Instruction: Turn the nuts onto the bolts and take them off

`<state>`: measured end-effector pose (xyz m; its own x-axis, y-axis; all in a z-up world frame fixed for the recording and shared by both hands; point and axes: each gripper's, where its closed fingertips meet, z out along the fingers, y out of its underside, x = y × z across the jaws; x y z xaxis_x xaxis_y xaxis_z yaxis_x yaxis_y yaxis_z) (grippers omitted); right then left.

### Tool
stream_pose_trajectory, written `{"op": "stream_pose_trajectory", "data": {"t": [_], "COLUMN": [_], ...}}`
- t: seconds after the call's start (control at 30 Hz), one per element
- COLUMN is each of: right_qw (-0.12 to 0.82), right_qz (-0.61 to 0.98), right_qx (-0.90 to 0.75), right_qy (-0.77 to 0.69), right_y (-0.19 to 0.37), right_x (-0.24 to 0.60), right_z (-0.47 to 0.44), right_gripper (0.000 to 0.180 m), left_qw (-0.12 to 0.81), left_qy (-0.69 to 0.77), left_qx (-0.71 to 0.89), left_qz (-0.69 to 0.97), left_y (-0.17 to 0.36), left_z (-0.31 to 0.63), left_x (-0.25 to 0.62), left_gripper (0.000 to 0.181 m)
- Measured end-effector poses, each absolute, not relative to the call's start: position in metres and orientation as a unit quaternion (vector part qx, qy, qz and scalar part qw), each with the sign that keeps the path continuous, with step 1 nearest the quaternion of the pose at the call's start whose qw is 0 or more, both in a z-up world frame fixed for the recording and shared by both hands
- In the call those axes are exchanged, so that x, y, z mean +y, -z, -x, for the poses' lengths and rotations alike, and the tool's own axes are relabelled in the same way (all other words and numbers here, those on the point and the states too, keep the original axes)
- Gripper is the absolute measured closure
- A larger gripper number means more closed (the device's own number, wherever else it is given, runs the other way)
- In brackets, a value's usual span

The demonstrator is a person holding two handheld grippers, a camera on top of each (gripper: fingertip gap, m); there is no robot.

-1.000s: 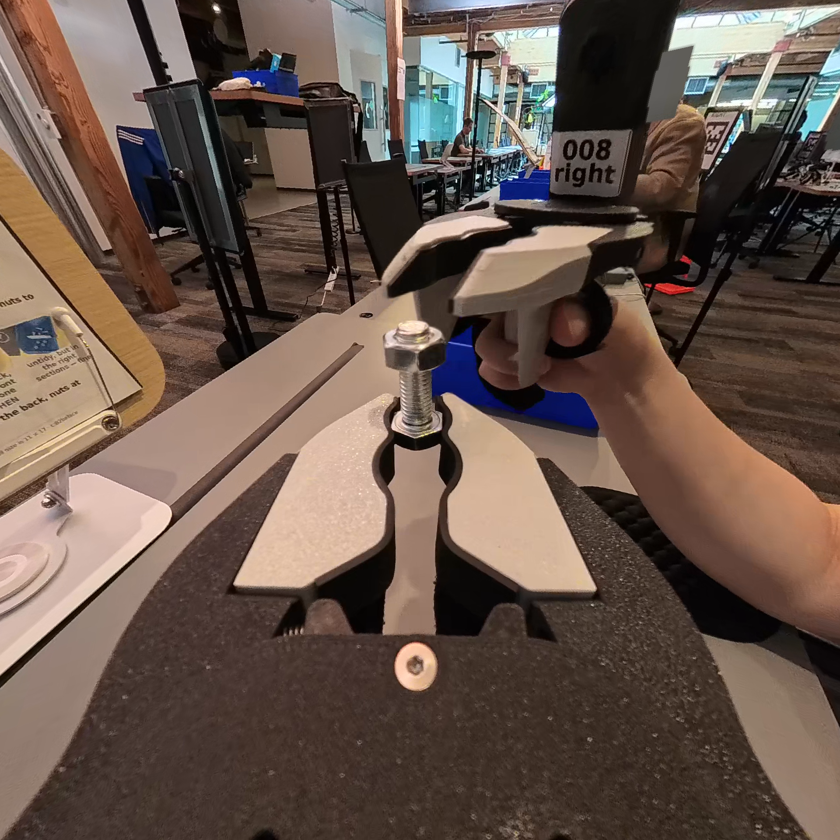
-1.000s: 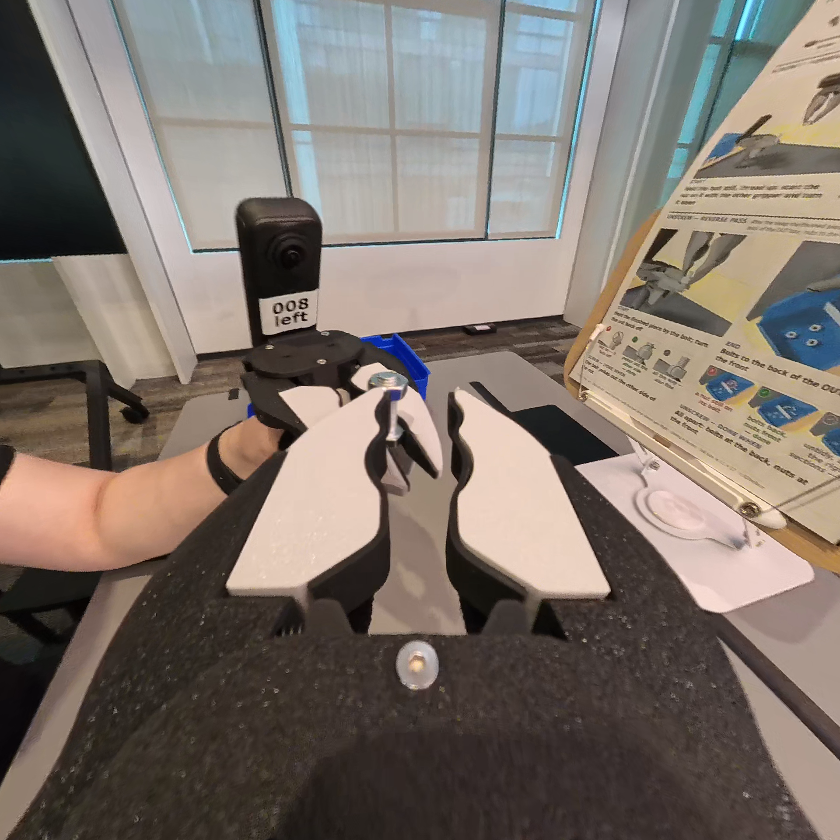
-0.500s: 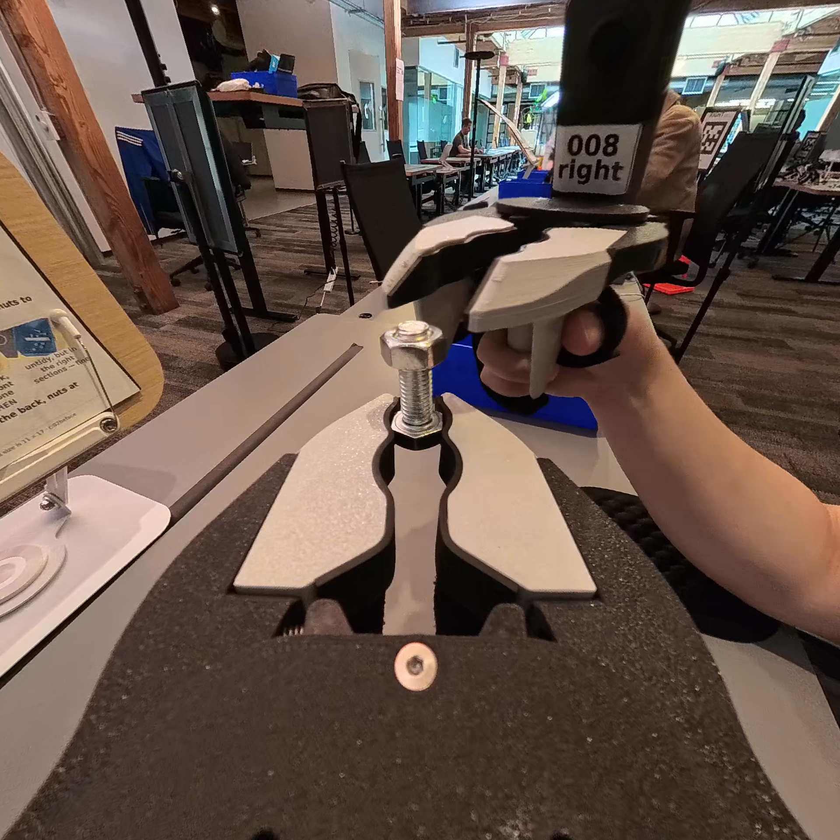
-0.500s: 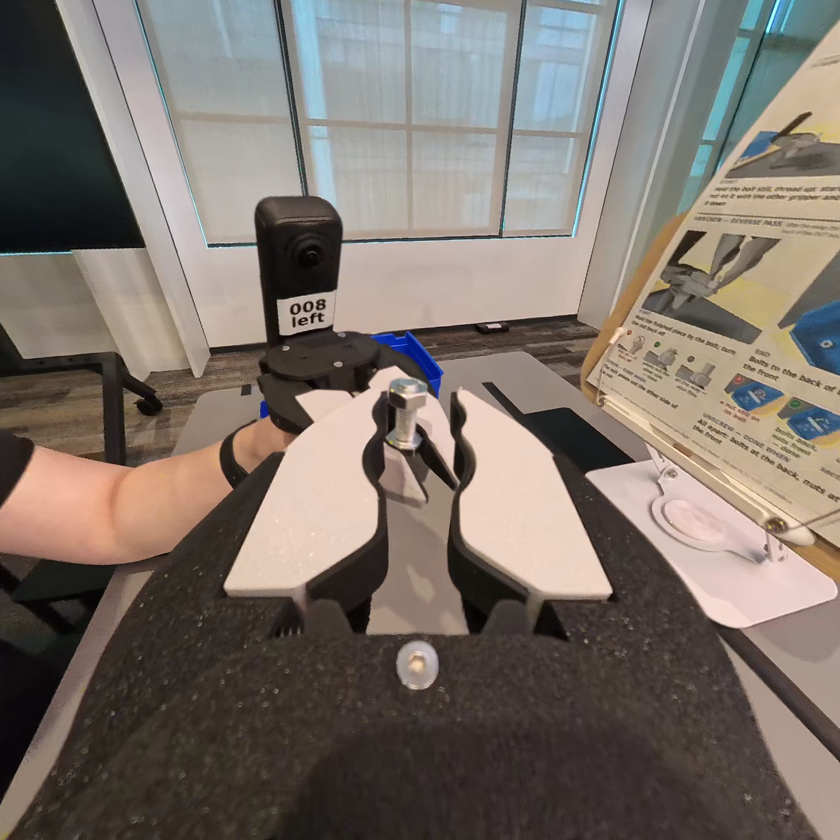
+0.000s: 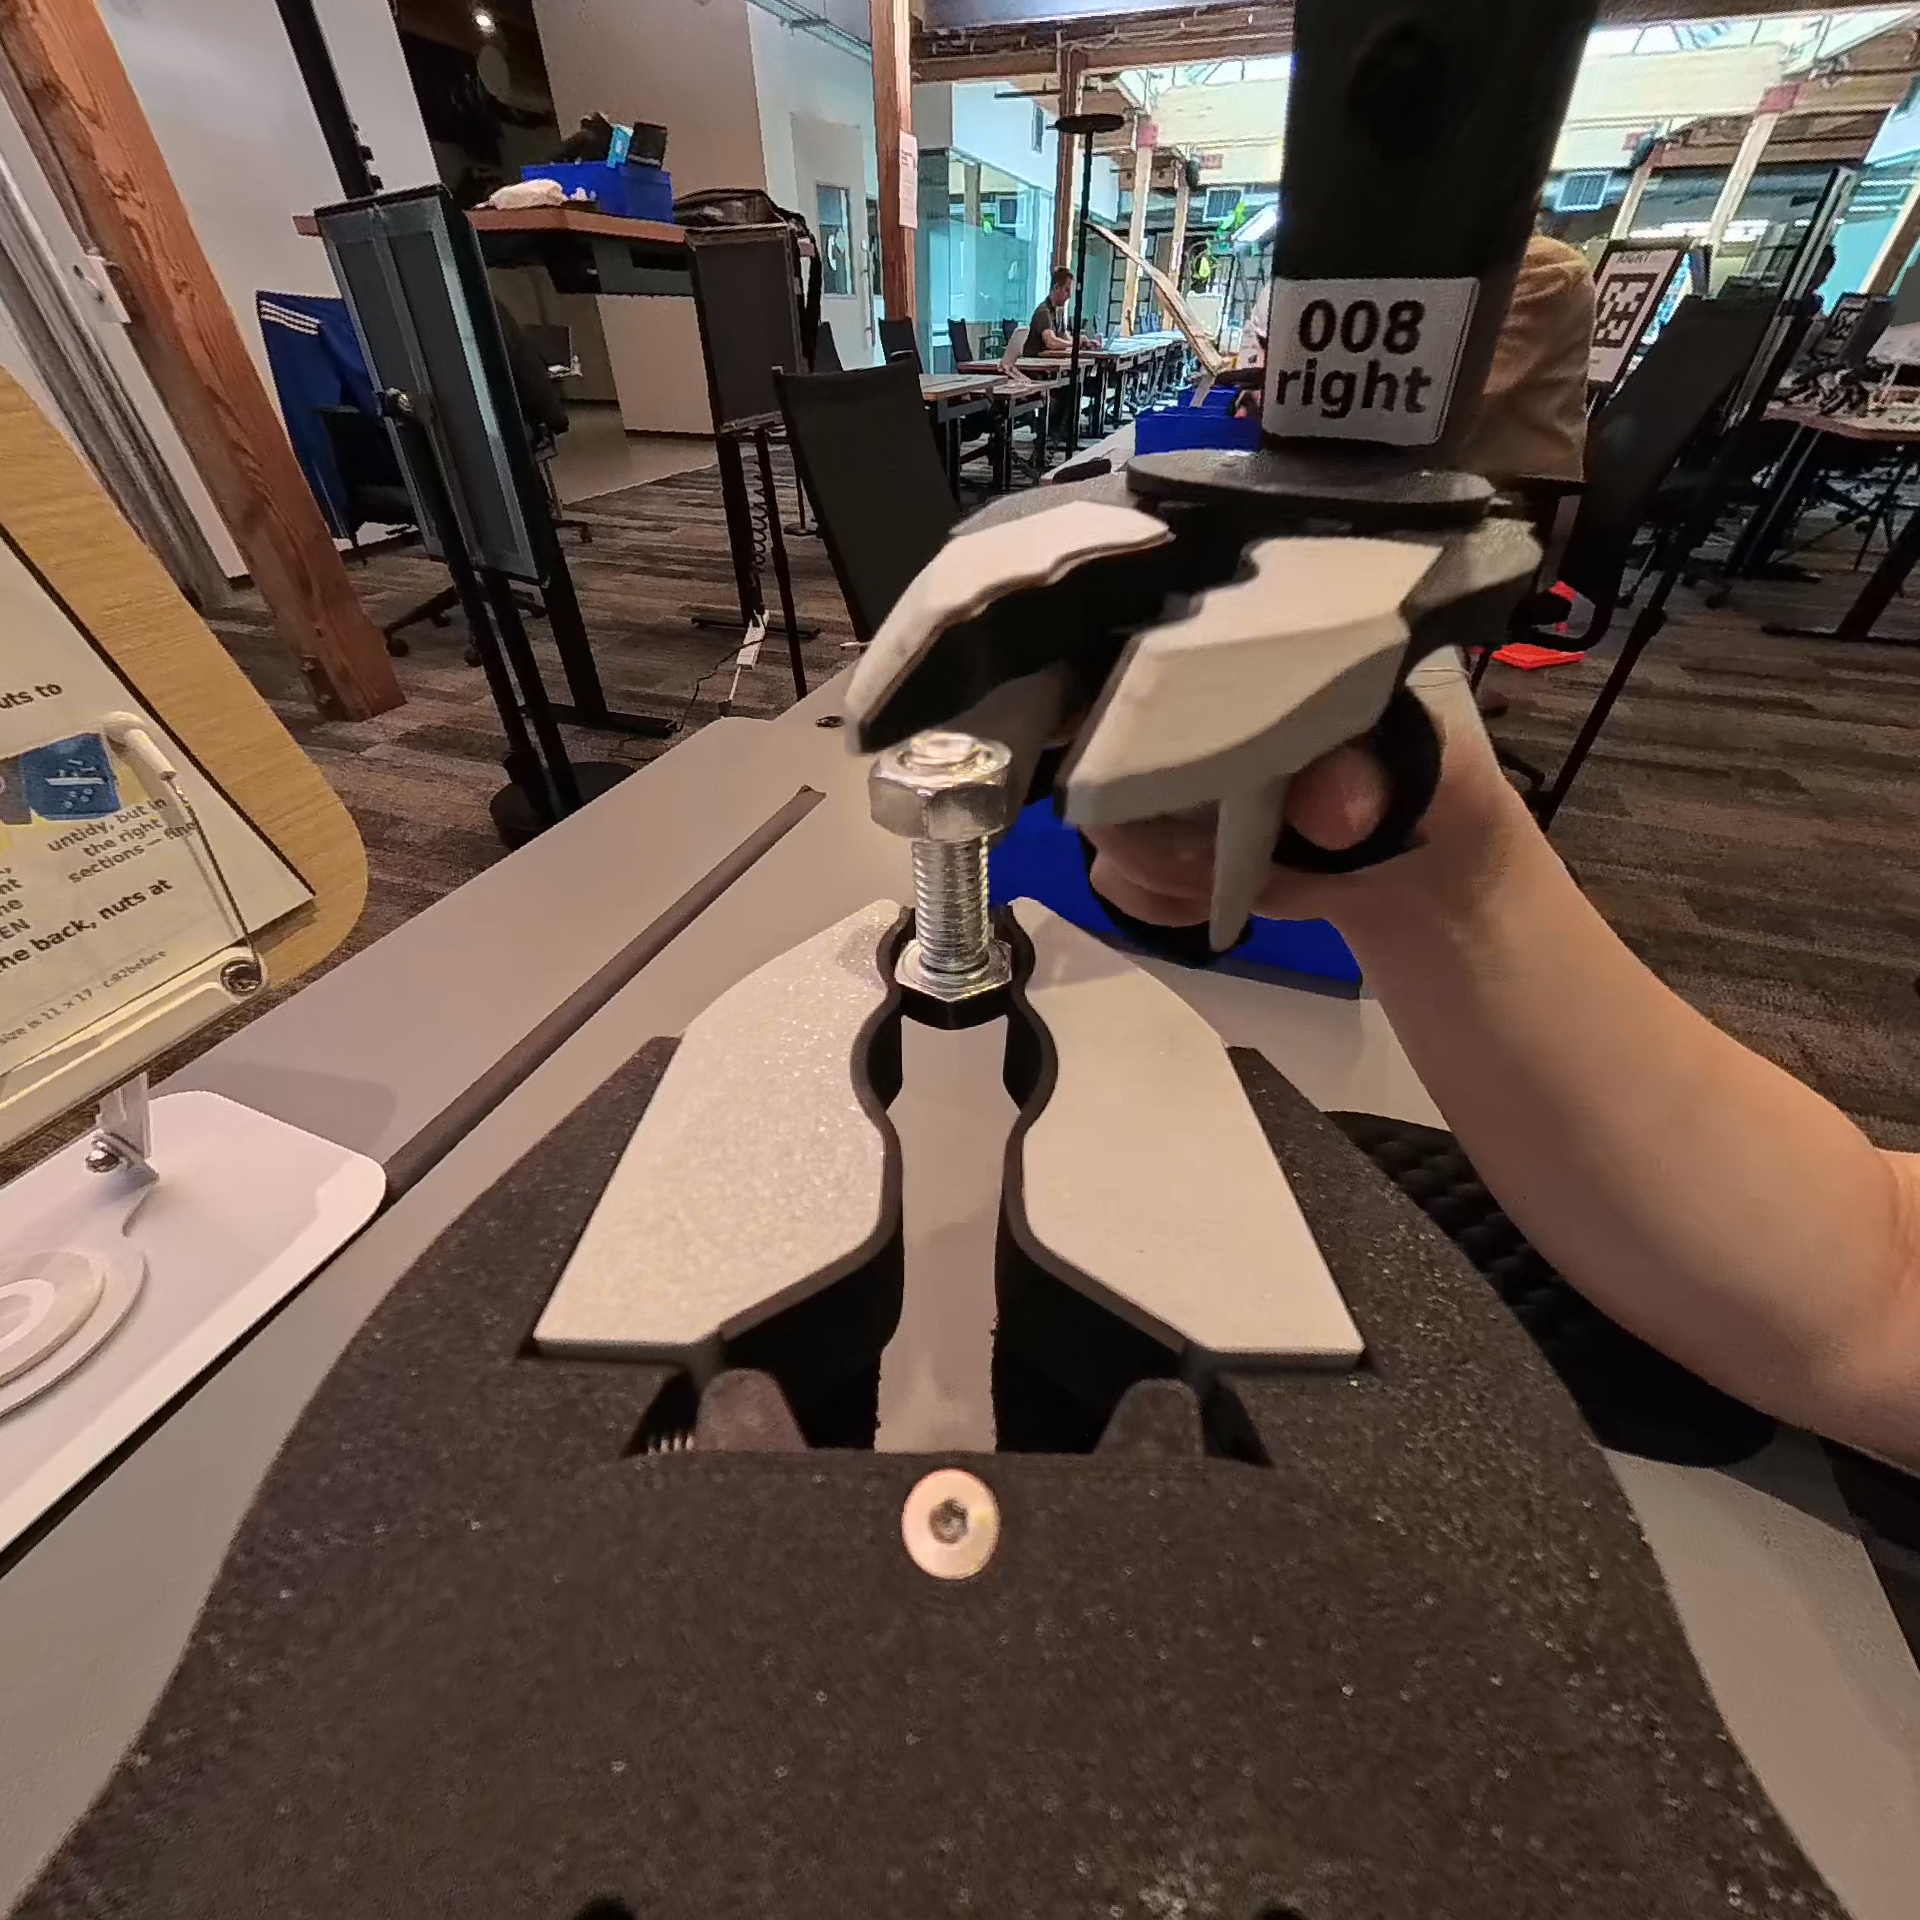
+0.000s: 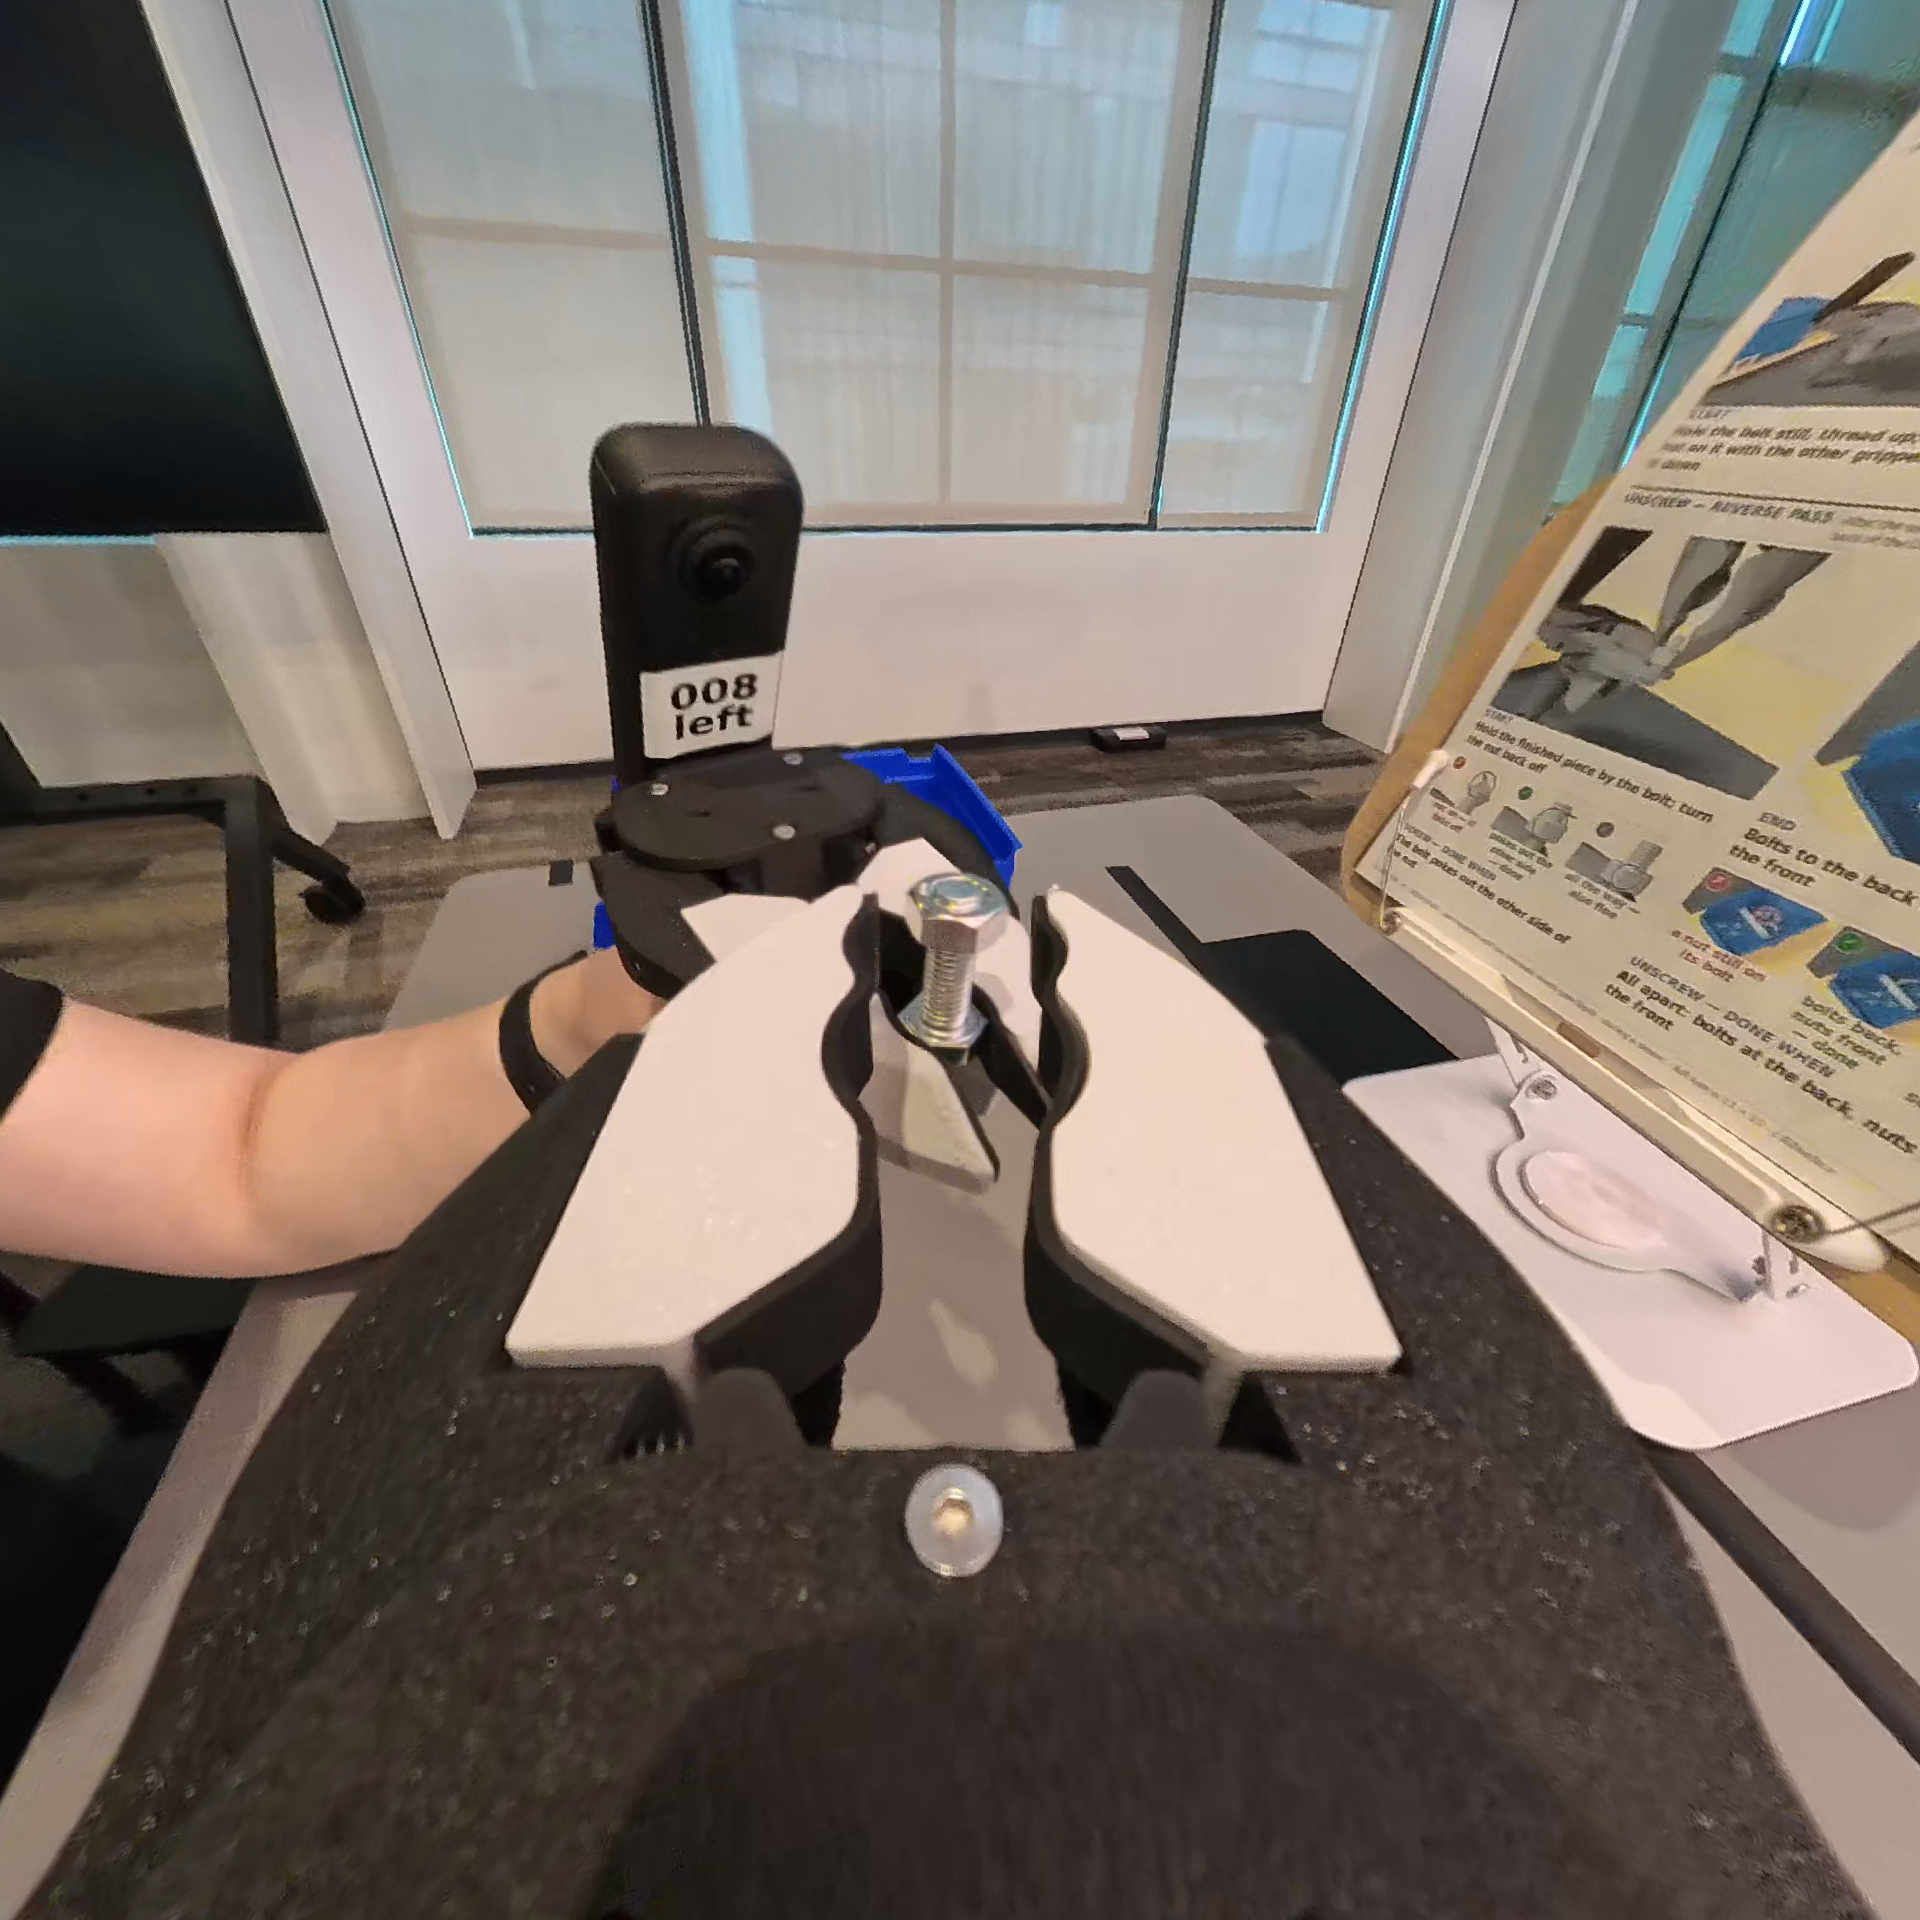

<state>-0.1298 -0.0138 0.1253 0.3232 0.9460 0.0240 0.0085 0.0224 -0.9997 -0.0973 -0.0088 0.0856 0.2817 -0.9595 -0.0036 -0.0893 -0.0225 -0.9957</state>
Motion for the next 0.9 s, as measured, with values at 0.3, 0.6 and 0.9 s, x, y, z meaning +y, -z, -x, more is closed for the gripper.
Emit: {"op": "stream_pose_trajectory", "data": {"t": [0.3, 0.6, 0.9], "right_qw": [0.577, 0.579, 0.579], "right_qz": [0.572, 0.571, 0.566], "right_qx": [-0.406, -0.405, -0.411], "right_qy": [-0.417, -0.417, -0.419], "right_y": [-0.124, -0.124, -0.126], "right_x": [-0.009, -0.008, -0.013], "right_z": [0.117, 0.123, 0.125], "right_gripper": [0.153, 0.151, 0.152], "left_qw": [0.539, 0.537, 0.534], "left_qy": [0.408, 0.406, 0.407], "left_qx": [0.440, 0.445, 0.448], "left_qz": [0.590, 0.591, 0.590], "left_y": [-0.087, -0.086, -0.084], "left_z": [0.100, 0.097, 0.095], "left_x": [-0.008, -0.010, -0.012], "left_gripper": [0.166, 0.166, 0.166]}}
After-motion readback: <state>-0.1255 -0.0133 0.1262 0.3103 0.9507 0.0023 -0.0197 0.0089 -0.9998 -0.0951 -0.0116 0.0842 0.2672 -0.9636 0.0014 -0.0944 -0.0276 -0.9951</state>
